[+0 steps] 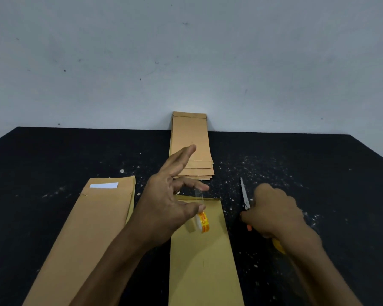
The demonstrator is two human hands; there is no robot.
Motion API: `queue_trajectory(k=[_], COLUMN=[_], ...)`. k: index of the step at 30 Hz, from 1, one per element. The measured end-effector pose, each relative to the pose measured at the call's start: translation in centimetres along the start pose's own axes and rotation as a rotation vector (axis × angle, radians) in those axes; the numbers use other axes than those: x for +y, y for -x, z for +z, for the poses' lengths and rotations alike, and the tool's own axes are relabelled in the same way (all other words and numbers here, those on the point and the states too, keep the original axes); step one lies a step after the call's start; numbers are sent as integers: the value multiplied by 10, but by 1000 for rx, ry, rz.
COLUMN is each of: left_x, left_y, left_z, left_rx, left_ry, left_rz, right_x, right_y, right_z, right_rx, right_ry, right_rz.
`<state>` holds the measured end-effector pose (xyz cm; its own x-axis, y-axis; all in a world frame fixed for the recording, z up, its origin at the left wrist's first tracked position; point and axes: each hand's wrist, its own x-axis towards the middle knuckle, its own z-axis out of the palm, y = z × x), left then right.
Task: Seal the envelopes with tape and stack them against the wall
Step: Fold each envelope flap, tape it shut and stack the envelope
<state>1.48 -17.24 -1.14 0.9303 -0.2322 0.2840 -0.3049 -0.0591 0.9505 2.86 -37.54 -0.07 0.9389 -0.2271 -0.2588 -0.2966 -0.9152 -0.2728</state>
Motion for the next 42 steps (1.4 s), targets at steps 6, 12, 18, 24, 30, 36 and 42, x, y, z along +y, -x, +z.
queue_trajectory(k=[6,12,18,24,30,36,42], left_x=[8,15,31,41,40,36,34], left_y=[3,0,1,3,5,5,4], left_z=[-8,-16,-41,-66,-68,-63,-61], left_rx=[6,7,-4,-177,-273,-323,-338], left_ry=[-6,-22,-47,-165,-221,-206,-171], left_rz=[15,33,62,-46,-120,-152,-152], right_x=[36,34,26,25,20,18,23], right_y=[1,21,24,21,18,18,17], right_z=[-10,1,-4,-3,4,5,6], right_rx=[-230,-310,-392,-600,-658,-607,-582], right_ry=[-876,-1272,-1083,-1005,-894,-911,-862], right_rz=[18,-313,-528,-611,-623,-605,-589])
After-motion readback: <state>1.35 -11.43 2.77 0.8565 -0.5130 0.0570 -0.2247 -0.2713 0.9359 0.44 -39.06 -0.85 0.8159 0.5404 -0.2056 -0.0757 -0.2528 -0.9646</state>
